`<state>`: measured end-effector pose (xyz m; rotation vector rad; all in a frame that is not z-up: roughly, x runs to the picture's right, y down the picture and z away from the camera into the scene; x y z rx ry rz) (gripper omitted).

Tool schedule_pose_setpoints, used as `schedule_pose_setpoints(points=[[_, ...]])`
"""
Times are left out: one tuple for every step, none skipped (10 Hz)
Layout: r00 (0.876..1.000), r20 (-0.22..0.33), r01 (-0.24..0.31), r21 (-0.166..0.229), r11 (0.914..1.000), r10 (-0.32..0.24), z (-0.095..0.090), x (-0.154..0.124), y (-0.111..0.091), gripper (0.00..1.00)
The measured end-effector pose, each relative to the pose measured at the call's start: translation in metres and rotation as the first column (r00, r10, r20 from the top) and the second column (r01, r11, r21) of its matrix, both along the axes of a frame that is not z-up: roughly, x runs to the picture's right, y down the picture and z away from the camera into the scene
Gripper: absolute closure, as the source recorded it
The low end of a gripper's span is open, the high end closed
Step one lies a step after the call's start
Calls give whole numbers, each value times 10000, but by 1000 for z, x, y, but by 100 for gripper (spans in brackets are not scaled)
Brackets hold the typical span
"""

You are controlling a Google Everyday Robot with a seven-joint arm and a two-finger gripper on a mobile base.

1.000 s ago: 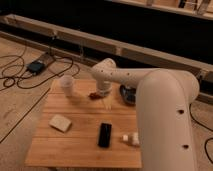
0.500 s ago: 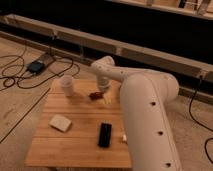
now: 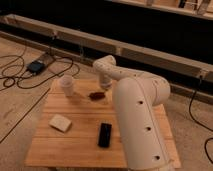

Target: Drag the pepper across the table

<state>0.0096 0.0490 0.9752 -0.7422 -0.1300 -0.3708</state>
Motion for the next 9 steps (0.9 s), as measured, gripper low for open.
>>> schedule_pose_setpoints(points=[[10000,44,7,-31,10000,-7,0,-1,-2,50],[10000,93,-4,-92,10000,5,-1,-2,-4,60],[9999,148,-30,-157,9999,32,-3,-4,-6,70],[9998,197,-46,-215,9998,51,-5,-5,-8,80],[9997,246,-59,-263,9996,65,-7,-7,-10,88],[9996,282,-49,-292,9996,57,-9,-8,-11,89],[9996,296,-32,-309,9995,41,-10,-8,-13,89],[9996,270,16,-343,9994,-6,-9,-7,-13,89],[9997,208,99,-358,9993,-91,-8,-6,-14,89]])
